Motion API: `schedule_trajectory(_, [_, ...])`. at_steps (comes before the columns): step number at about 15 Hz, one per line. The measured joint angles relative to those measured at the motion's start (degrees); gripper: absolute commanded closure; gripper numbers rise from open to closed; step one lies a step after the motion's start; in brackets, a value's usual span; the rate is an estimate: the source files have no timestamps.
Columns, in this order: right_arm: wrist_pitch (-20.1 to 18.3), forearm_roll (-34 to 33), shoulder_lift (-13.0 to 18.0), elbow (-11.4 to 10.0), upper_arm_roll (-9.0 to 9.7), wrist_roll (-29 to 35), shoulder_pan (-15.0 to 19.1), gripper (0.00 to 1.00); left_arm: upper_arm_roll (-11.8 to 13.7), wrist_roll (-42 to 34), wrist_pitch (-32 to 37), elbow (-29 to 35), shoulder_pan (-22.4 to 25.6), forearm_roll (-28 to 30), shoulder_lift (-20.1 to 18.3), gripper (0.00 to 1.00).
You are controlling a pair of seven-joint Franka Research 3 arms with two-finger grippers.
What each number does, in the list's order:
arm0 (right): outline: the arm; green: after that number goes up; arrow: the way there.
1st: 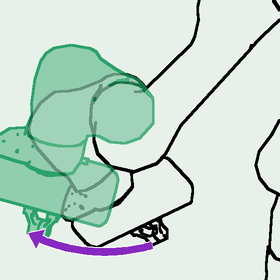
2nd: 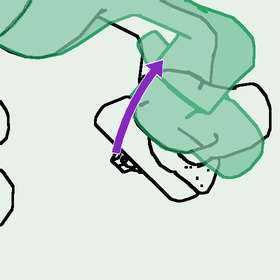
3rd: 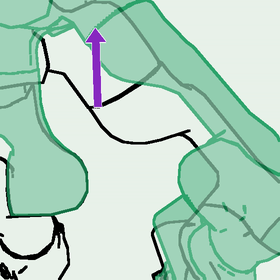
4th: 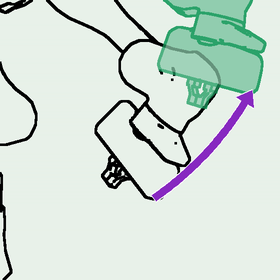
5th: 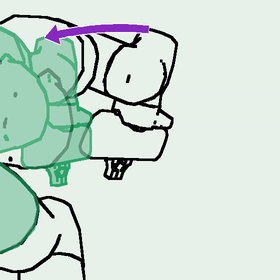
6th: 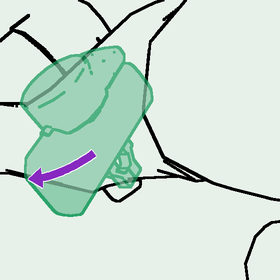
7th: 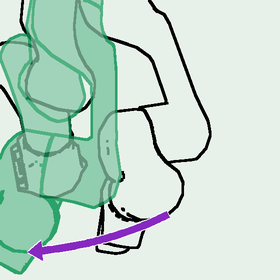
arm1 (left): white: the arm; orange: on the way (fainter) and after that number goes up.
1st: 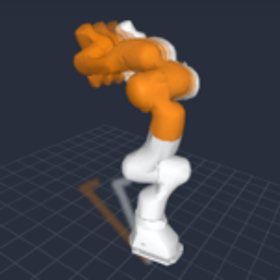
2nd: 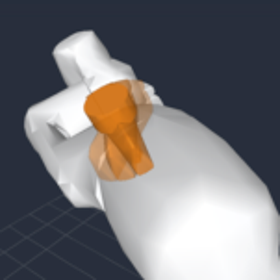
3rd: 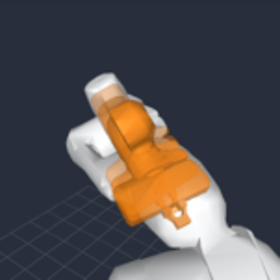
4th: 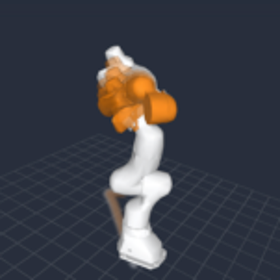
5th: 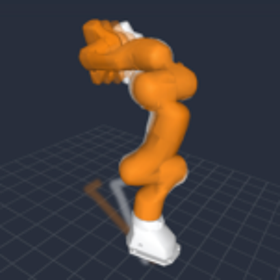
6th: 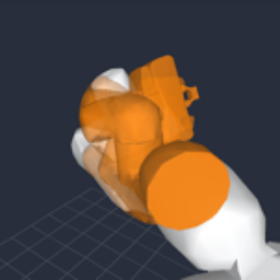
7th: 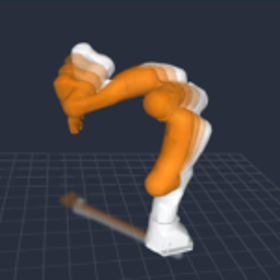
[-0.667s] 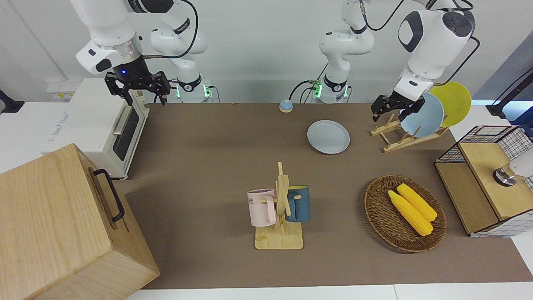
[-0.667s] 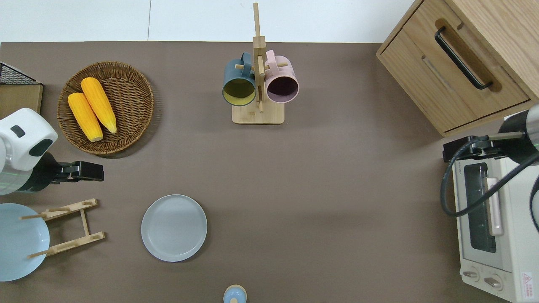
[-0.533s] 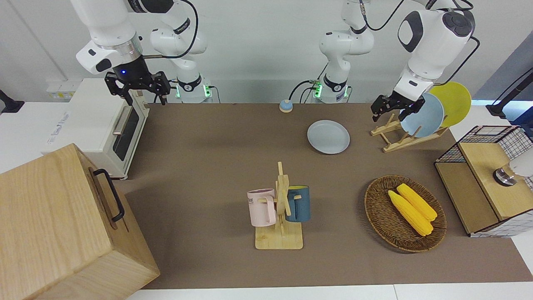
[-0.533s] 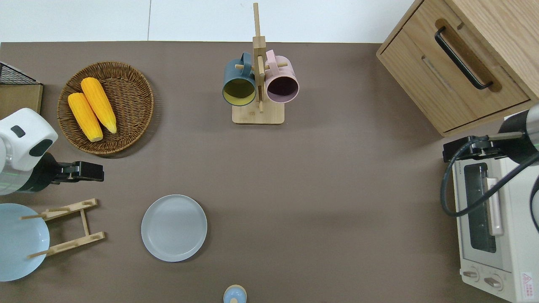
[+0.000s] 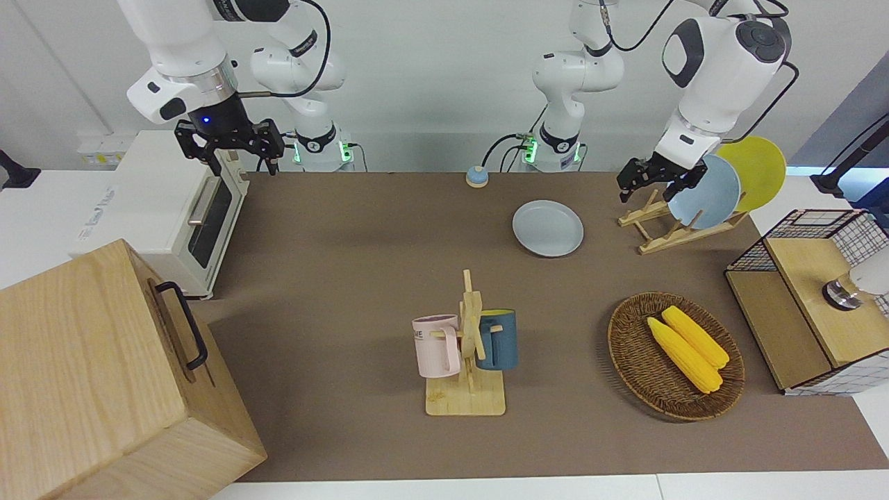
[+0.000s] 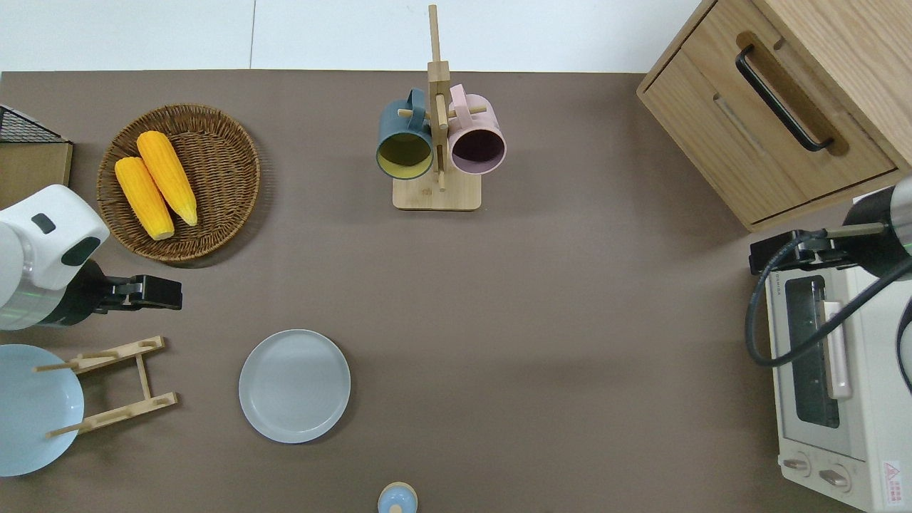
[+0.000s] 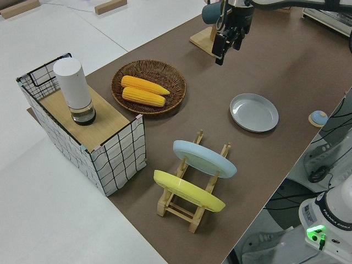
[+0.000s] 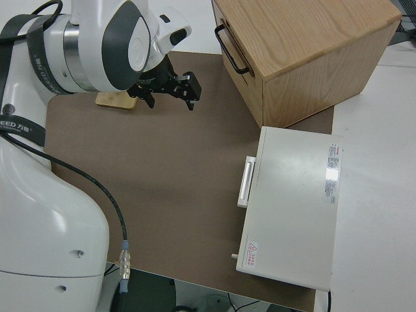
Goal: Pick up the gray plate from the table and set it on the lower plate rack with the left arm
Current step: 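Move the left gripper toward the rim of the gray plate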
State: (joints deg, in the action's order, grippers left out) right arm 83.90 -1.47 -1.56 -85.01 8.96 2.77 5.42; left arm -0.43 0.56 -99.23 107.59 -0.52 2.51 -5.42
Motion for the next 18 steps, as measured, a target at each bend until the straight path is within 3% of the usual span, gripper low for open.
schedule_trajectory(11, [0.00, 0.00, 0.00, 0.00, 0.00, 0.00, 0.00, 0.017, -0.44, 0.84, 0.10, 4.61, -0.03, -0.03, -0.33, 0.00])
schedule_trajectory(18, [0.00, 0.00, 0.00, 0.00, 0.00, 0.00, 0.00, 0.017, -0.50, 0.85, -9.86, 16.27, -0.03, -0.08, -3.17, 0.00])
